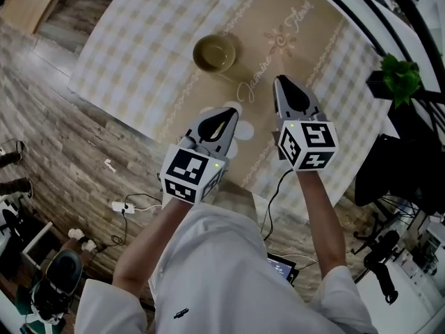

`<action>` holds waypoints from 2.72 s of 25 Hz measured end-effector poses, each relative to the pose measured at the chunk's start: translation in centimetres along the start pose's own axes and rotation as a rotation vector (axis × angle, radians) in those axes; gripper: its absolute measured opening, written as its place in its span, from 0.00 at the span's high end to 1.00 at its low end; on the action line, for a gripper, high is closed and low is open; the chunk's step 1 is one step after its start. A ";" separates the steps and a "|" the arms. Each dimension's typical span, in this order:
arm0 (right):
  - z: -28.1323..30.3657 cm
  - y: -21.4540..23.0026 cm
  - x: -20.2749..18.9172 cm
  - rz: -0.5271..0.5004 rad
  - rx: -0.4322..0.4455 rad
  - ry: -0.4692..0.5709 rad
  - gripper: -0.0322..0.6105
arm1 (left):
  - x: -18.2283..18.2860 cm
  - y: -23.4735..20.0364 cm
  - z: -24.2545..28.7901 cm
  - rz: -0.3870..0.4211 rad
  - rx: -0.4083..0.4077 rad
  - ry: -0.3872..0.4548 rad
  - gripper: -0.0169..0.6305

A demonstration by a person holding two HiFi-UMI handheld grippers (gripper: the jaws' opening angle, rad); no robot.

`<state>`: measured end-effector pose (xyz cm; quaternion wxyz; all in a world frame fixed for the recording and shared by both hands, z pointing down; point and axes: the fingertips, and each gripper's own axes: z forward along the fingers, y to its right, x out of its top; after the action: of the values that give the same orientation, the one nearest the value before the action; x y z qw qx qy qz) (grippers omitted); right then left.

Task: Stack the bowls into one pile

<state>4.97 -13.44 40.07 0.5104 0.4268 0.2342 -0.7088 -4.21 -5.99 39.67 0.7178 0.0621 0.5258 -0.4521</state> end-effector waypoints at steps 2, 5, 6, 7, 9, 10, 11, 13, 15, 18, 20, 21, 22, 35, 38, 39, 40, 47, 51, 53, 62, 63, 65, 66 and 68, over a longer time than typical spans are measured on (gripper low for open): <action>-0.8 0.4 0.1 0.002 0.007 0.002 0.89 | 0.4 1.0 0.5 0.004 -0.003 0.005 0.95; -3.1 1.4 0.1 0.018 0.004 0.007 0.89 | 0.7 3.0 0.9 0.007 -0.005 0.011 0.95; -4.3 1.7 -0.1 0.031 -0.003 0.013 0.89 | 0.5 4.1 0.8 0.011 -0.007 0.013 0.95; -5.7 2.0 -0.4 0.045 -0.011 0.018 0.89 | 0.4 5.1 0.6 0.016 -0.011 0.014 0.95; -7.8 2.3 -0.9 0.063 -0.033 0.027 0.89 | 0.0 6.5 0.2 0.025 -0.029 0.016 0.95; -8.6 2.5 -1.1 0.069 -0.048 0.030 0.89 | 0.0 6.9 0.1 0.031 -0.043 0.018 0.95; -9.2 2.7 -1.1 0.079 -0.067 0.034 0.89 | 0.0 7.2 0.1 0.038 -0.060 0.019 0.95; -10.9 2.8 -1.0 0.117 -0.106 0.048 0.89 | 0.1 8.0 -0.2 0.050 -0.100 0.014 0.95; -13.1 2.7 -0.6 0.161 -0.140 0.065 0.89 | 0.2 9.1 -0.9 0.053 -0.141 0.002 0.95; -16.5 2.3 0.4 0.222 -0.180 0.098 0.89 | 0.9 10.9 -2.0 0.062 -0.197 -0.008 0.95; -18.8 1.7 0.9 0.257 -0.212 0.121 0.89 | 1.6 11.9 -2.9 0.043 -0.232 -0.003 0.95; -19.9 1.3 1.2 0.268 -0.228 0.133 0.89 | 2.1 12.3 -3.5 0.032 -0.251 0.002 0.95; -20.9 0.7 1.5 0.274 -0.241 0.144 0.89 | 2.5 12.7 -4.2 0.025 -0.270 0.008 0.95; -23.5 -8.4 1.0 0.254 -0.271 0.114 0.89 | 2.3 12.5 -7.7 -0.051 -0.401 -0.021 0.95; -23.8 -8.9 1.6 0.216 -0.260 0.098 0.89 | 1.2 11.5 -7.3 -0.088 -0.377 -0.034 0.95; -24.0 -8.9 1.7 0.197 -0.260 0.095 0.89 | 1.0 11.4 -7.2 -0.095 -0.367 -0.032 0.95; -24.3 -8.7 1.7 0.177 -0.262 0.090 0.89 | 0.9 11.3 -7.1 -0.099 -0.360 -0.025 0.95; -26.3 -5.6 -1.1 0.159 -0.217 0.038 0.89 | 0.7 14.6 -5.8 -0.090 -0.326 0.023 0.95; -28.6 -2.5 -3.0 0.137 -0.147 0.031 0.89 | -0.4 17.9 -4.5 -0.078 -0.257 0.028 0.95; -30.1 -0.7 -3.9 0.131 -0.104 0.035 0.89 | -0.9 20.4 -4.0 -0.071 -0.226 0.037 0.95; -35.0 6.5 -7.9 0.033 0.046 0.008 0.89 | -4.1 28.6 0.0 -0.108 -0.087 0.076 0.95; -35.2 7.1 -8.6 0.031 0.049 0.004 0.89 | -4.4 29.2 0.1 -0.114 -0.076 0.078 0.95; -35.3 8.2 -9.6 0.035 0.053 -0.001 0.89 | -4.8 30.0 0.2 -0.127 -0.058 0.079 0.95; -35.1 8.8 -10.0 0.036 0.057 -0.006 0.89 | -4.8 30.2 0.5 -0.132 -0.052 0.079 0.95; -34.1 9.9 -10.8 0.031 0.078 -0.030 0.89 | -4.7 30.2 1.3 -0.146 -0.042 0.072 0.95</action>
<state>27.81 14.69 32.27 0.5080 0.4391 0.1921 -0.7157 18.13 13.66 32.44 0.6647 0.0247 0.5635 -0.4899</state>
